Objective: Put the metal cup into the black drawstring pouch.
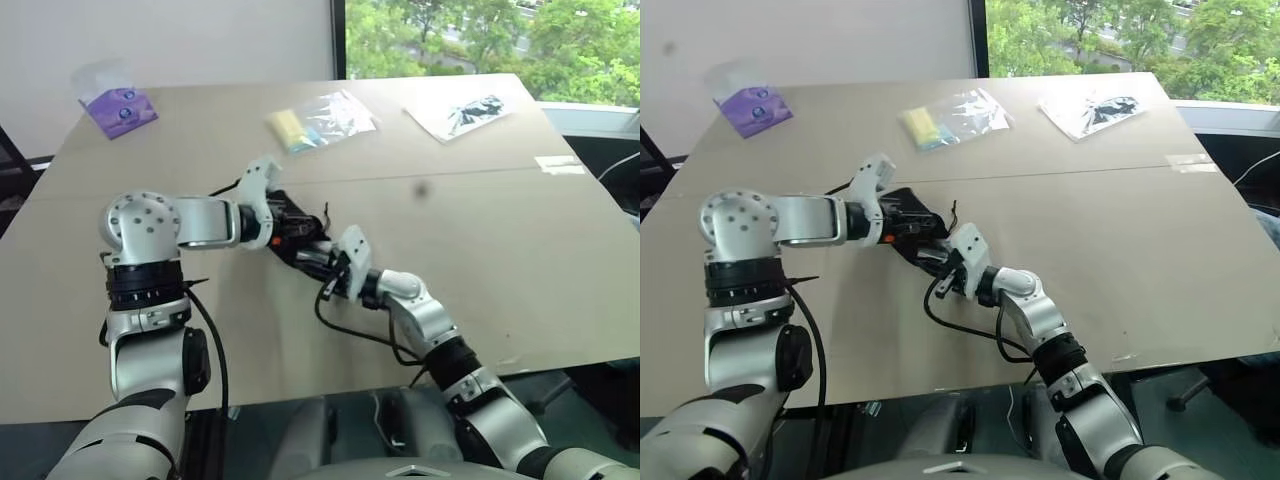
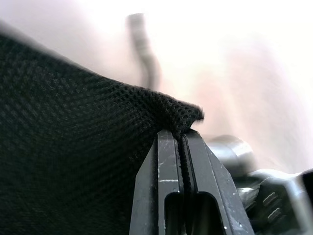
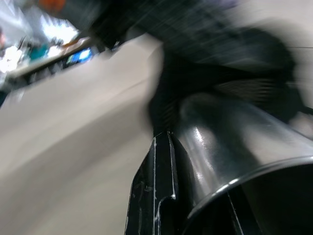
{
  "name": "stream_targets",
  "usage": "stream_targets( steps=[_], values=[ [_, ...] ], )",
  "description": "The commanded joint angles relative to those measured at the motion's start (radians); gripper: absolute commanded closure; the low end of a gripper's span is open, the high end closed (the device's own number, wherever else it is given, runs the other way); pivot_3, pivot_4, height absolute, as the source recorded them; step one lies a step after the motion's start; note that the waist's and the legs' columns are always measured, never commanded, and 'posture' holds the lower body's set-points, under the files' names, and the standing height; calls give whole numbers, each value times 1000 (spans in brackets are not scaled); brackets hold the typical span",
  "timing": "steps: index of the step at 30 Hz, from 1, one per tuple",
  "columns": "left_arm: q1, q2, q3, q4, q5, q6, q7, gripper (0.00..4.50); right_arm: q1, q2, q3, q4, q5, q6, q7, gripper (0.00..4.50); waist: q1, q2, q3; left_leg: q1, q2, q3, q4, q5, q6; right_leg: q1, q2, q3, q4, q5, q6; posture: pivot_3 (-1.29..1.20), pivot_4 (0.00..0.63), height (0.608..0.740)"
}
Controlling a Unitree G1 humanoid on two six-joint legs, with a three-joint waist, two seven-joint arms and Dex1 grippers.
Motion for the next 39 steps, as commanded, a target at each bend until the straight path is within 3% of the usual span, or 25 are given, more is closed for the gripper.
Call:
stream_targets(
  steps=[1, 8, 11, 15, 19, 22, 25, 29, 33, 36, 37, 39],
  values=[
    [-50, -23, 23, -68, -57, 12, -43, 4500, -37, 17, -2, 61, -30, -23, -23, 4466, -1, 0, 0, 0, 0, 0, 0, 0, 0, 0, 0, 0, 0, 0, 0, 0, 150, 740],
    [9, -23, 6, -113, -164, 16, -14, 4500, -200, 135, -273, 262, 153, -47, -170, 4466, 6, 0, 1, -2, 0, -1, 0, 0, 0, 0, -1, -1, -2, 0, 0, 0, 150, 740],
    [12, -34, 19, -116, -200, 16, 15, 4500, -239, 147, -301, 304, 193, -46, -166, 4466, 5, 0, 1, -3, 0, -1, 0, 0, 0, -1, 0, -1, -3, 0, 0, 0, 150, 740],
    [5, -53, 39, -99, -230, 16, 60, 4500, -257, 165, -274, 300, 210, -48, -150, 4466, 3, 0, 1, -2, 0, -1, -2, 0, 0, -1, 0, -1, -3, 0, 0, 0, 150, 740],
    [-9, -79, 60, -93, -228, 16, 98, 4500, -243, 114, -35, 289, -42, -269, -105, 4466, -2, 1, 1, -2, 0, 0, -2, 0, 0, -1, 0, 0, -3, 0, 0, 0, 150, 740],
    [-26, -113, 75, -89, -236, 16, 122, 4500, -252, 87, 56, 321, -163, -388, -104, 4466, 0, 0, 1, -2, 0, 0, -3, 0, 0, -2, 0, 0, -4, 0, 0, 0, 150, 740],
    [-29, -135, 81, -100, -259, 16, 148, 4500, -292, 116, -82, 380, -61, -328, -178, 4466, 5, 0, 1, -2, 0, 0, -3, 0, 0, -1, 0, 0, -4, 0, 0, 0, 150, 740],
    [-3, -159, 86, -122, -299, 16, 187, 4500, -324, 135, -236, 334, 133, -221, -124, 4466, 9, 0, 1, -4, 0, -2, -2, 0, 0, -1, 0, -2, -6, 0, 0, 0, 150, 740],
    [-1, -228, 112, -117, -312, -15, 249, 4500, -306, 63, -4, 315, -143, -426, -78, 4466, -4, 1, 1, -3, 1, 0, -6, 0, 0, -2, 1, 0, -7, 0, 0, 0, 150, 740],
    [-9, -280, 126, -101, -361, -45, 303, 4500, -321, 115, -134, 306, -3, -322, -104, 4466, 1, 0, 1, -3, 2, 1, -7, 0, -1, -4, 1, 1, -6, 0, 0, 0, 150, 740],
    [-8, -295, 128, -100, -378, -56, 324, 4500, -324, 100, -120, 306, -30, -348, -102, 4466, 9, 0, 1, -3, 2, 1, -7, 1, -1, -4, 1, 1, -7, 0, 0, 0, 150, 740],
    [-3, -319, 130, -94, -422, -89, 374, 4500, -319, 17, 48, 309, -244, -498, -79, 4466, 11, 0, 1, -6, 1, -1, -5, 1, -1, -4, 0, -1, -8, 0, 0, 0, 150, 740]
  ],
)
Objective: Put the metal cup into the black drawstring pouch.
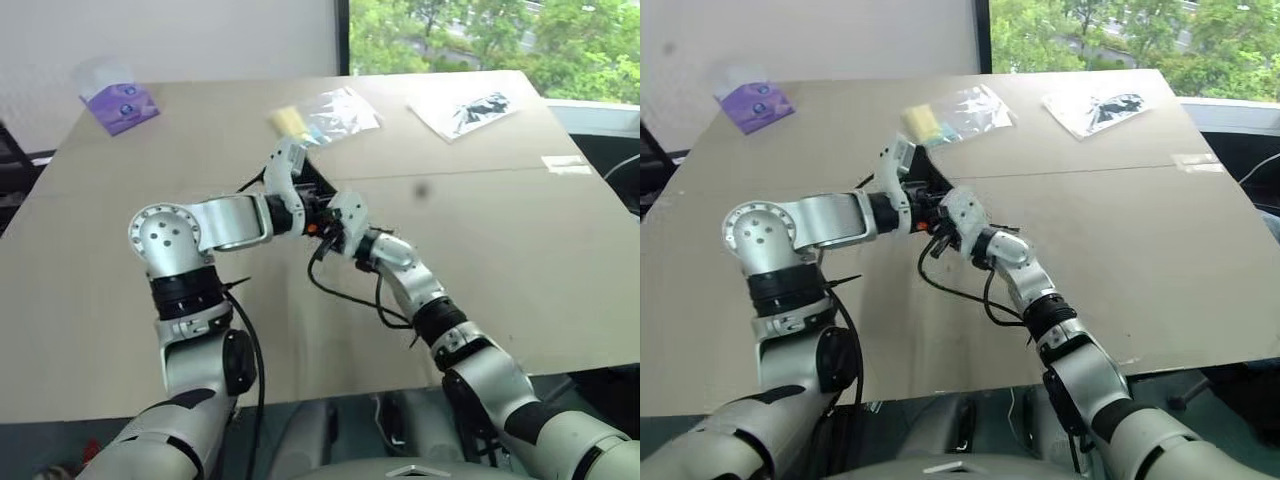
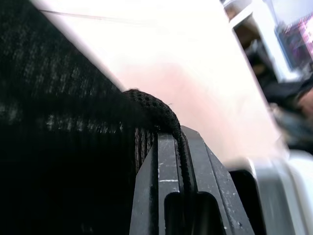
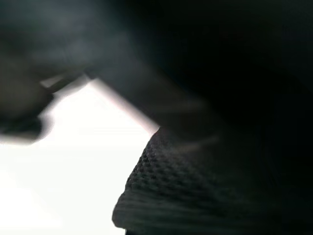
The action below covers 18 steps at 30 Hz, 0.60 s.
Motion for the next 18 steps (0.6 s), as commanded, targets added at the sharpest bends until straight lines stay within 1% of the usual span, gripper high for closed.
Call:
stream_targets(
  steps=[1, 2, 4, 5, 8, 10, 13, 16, 18],
  values=[
    [-12, -65, -27, -3, -153, -50, 59, 4500, -32, -42, 225, -50, -253, -194, 54, 4466, -2, 0, 0, 0, -1, 0, 0, 0, 0, 0, 0, 0, -1, 0, 0, 0, 150, 740],
    [-9, -74, -26, 7, -187, -77, 93, 4500, -18, -36, 226, -68, -243, -194, 68, 4466, 1, 0, 0, 0, -1, 1, 0, 0, 0, 0, -1, 1, -1, 0, 0, 0, 150, 740],
    [4, -72, -34, 19, -242, -112, 139, 4500, -12, 3, 136, -93, -129, -109, 59, 4466, -1, -1, 0, 0, -1, 0, 0, 0, 0, 1, 0, 0, -2, 0, 0, 0, 150, 740],
    [17, -69, -41, 22, -281, -135, 167, 4500, -23, 7, 95, -85, -102, -67, 34, 4466, -7, -1, 0, 0, 0, -1, 0, 0, 0, 1, 0, -1, -2, 0, 0, 0, 150, 740],
    [63, -65, -81, 24, -412, -223, 265, 4500, -34, -42, 135, -69, -186, -98, 52, 4466, -11, -1, 0, 0, 2, 0, -2, 0, 0, 0, 1, 0, -1, 0, 0, 0, 150, 740],
    [102, -54, -138, 7, -502, -273, 320, 4500, -22, -46, 138, -84, -185, -85, 74, 4466, -9, -1, 0, 0, 1, 0, -2, 0, 0, 0, 1, 0, -2, 0, 0, 0, 150, 740],
    [129, -19, -198, -33, -558, -325, 333, 4500, -26, -37, 81, -84, -136, -12, 72, 4466, -7, -1, 0, 0, 1, 0, -2, 0, 0, 0, 1, 0, -3, 0, 0, 0, 150, 740],
    [122, 6, -205, -26, -582, -395, 335, 4500, -5, -59, 93, -130, -109, 54, 167, 4466, -3, -1, 0, 0, 1, 0, -1, 0, 0, 0, 1, 0, -3, 0, 0, 0, 150, 740],
    [121, 33, -213, -17, -581, -416, 320, 4500, 26, -68, 107, -186, -98, 103, 202, 3789, -2, -1, 0, 0, 1, 0, -2, 0, 0, 0, 1, 0, -3, 0, 0, 0, 150, 740]
  ],
)
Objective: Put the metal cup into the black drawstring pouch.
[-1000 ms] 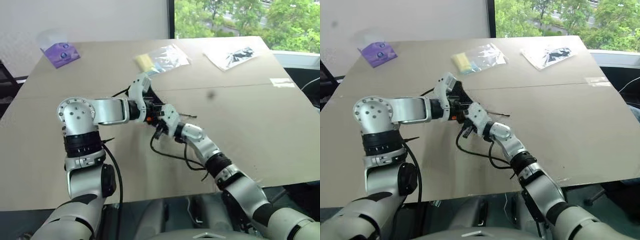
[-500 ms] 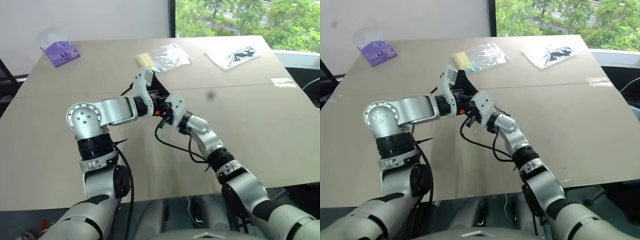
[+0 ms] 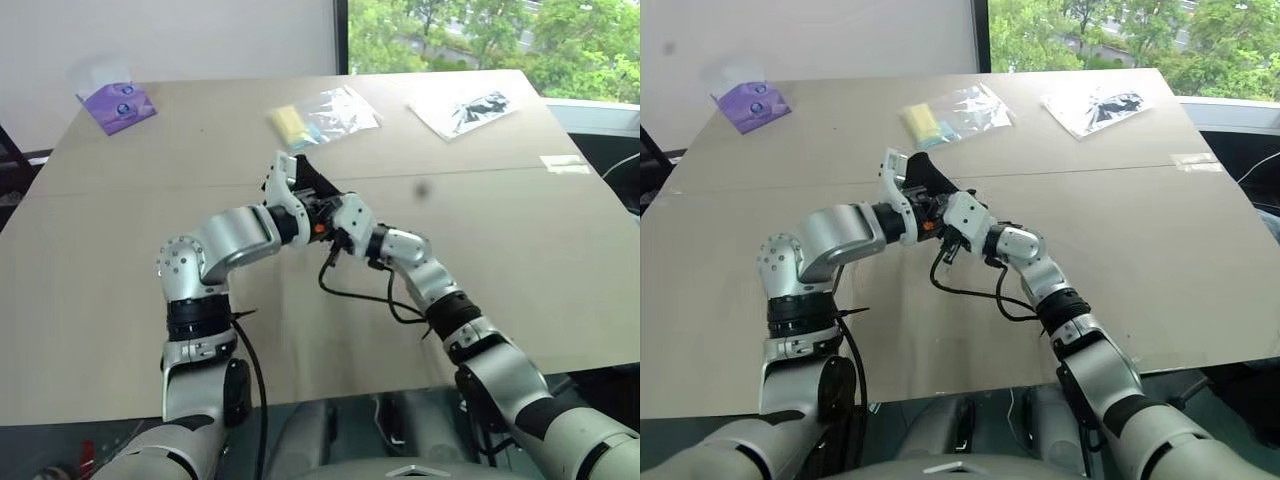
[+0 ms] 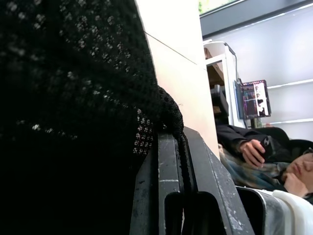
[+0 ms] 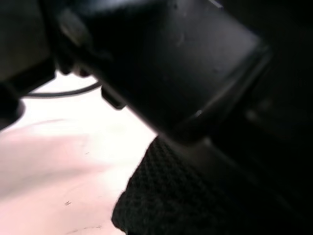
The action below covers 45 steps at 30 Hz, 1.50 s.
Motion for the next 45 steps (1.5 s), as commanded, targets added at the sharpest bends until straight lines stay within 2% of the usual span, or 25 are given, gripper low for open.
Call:
stream_targets(
  steps=[1, 3, 8, 9, 17, 22, 25, 28, 33, 38, 45],
  values=[
    [-24, 17, -69, -43, -57, -37, -43, 4500, 34, 16, 60, -121, 14, 85, 85, 3456, 1, 0, 0, 0, 0, 0, 0, 0, 0, 0, 0, 0, 0, 0, 0, 0, 150, 740],
    [-8, 48, -77, -39, -46, -48, -58, 4500, 52, 0, 50, -170, 23, 129, 86, 2420, 1, 0, 0, 0, 0, 0, 0, 0, 0, 1, 0, 0, -1, 0, 0, 0, 150, 740],
    [51, 129, -87, -27, -13, -56, -112, 4500, 90, -72, 33, -310, 14, 246, 73, 307, -1, 0, 0, 1, 0, 0, -1, 0, 0, 0, 0, 0, -1, 0, 0, 0, 150, 740],
    [59, 144, -90, -24, -7, -57, -124, 4500, 97, -83, 30, -339, 21, 273, 70, 56, -1, 0, 0, 0, 0, 0, -1, 0, 0, 0, 0, 0, -1, 0, 0, 0, 150, 740],
    [53, 250, -107, 33, 78, -38, -256, 4500, 164, -235, 3, -674, 147, 546, 173, 56, 7, 0, 0, 2, -1, -1, -1, 0, 0, 2, 0, -1, -2, 0, 0, 0, 150, 740],
    [23, 281, -108, 66, 171, -15, -360, 4500, 183, -276, 0, -783, 176, 632, 151, 56, 6, 0, 0, 3, 0, -1, -3, 0, 0, 3, 0, -1, -2, 0, 0, 0, 150, 740],
    [28, 285, -78, 50, 236, -36, -481, 4500, 182, -294, -18, -782, 154, 633, 106, 56, 7, 0, 0, 2, -1, 0, -3, 0, 0, 3, 0, 0, -3, 0, 0, 0, 150, 740],
    [34, 332, -56, 31, 303, -20, -659, 4500, 178, -327, -20, -727, 87, 567, 40, 56, 10, 0, 0, 2, -1, -1, -3, 0, 0, 3, 0, -1, -3, 0, 0, 0, 150, 740],
    [24, 422, -55, 54, 411, 21, -806, 4500, 154, -308, -40, -638, 87, 483, 1, 56, 4, 1, 1, 2, -1, 0, -4, 0, 0, 2, 0, 0, -4, 0, -1, 0, 150, 740],
    [28, 432, -41, 39, 467, 45, -865, 4500, 126, -248, 15, -486, 26, 399, -38, 56, -1, 1, 1, 2, -1, 0, -5, 0, 0, 2, 0, 0, -4, 0, 0, 0, 150, 740],
    [67, 423, -11, -2, 491, 75, -868, 4500, 41, -96, 49, -146, -55, 202, -157, 56, -9, 1, 1, 2, -1, 0, -5, 0, 0, 1, 0, 0, -4, 0, 0, 0, 150, 740]
  ],
)
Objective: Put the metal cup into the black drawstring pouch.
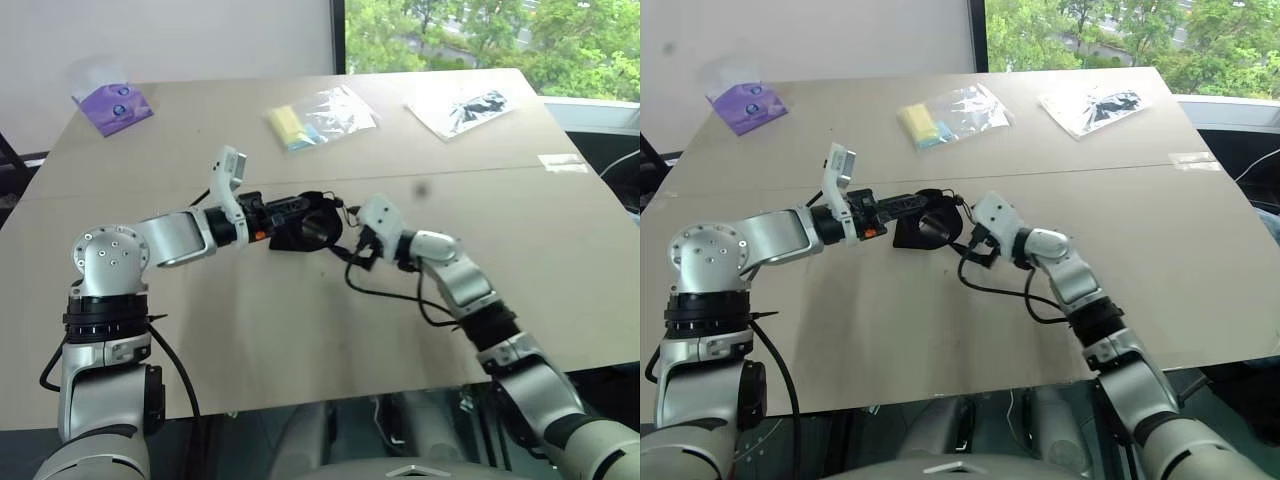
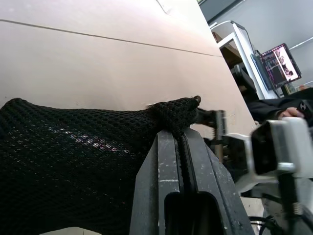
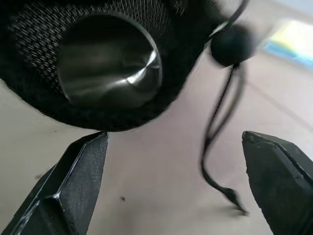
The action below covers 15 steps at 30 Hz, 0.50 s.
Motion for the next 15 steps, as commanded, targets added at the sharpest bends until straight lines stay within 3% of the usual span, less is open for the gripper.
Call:
stream_targets(
  steps=[1, 6, 10, 11, 15],
  values=[
    [13, 6, 45, -48, 1, 10, -11, 4500, -55, 34, -4, 91, -34, -118, -65, 56, 1, 0, 0, 0, 0, 0, 0, 0, 0, 0, 0, 0, 0, 0, 0, 0, 150, 740],
    [56, 21, 90, -90, -13, 22, 7, 4500, -65, 26, -34, 100, -58, -206, -129, 2038, 3, 0, 0, -1, 0, 0, 0, 0, 0, -1, 0, 0, 0, 0, 0, 0, 150, 740],
    [83, 17, 106, -106, -1, 25, 2, 4500, -51, -33, -51, 47, -78, -210, -151, 4178, 5, 0, 0, -1, 0, 0, 0, 0, 0, -1, 0, 0, 0, 0, 0, 0, 150, 740],
    [86, 17, 105, -111, 1, 25, -1, 4500, -50, -45, -57, 34, -77, -204, -152, 4421, 5, 0, 0, -1, 0, 0, 0, 0, 0, -1, 0, 0, 0, 0, 0, 0, 150, 740],
    [97, 9, 92, -134, 26, 9, -30, 4500, -47, -96, -72, -40, -80, -182, -147, 4421, 2, 0, 0, -1, 0, 0, 0, 0, 0, -1, 0, 0, 0, 0, 0, 0, 150, 740]
  ],
)
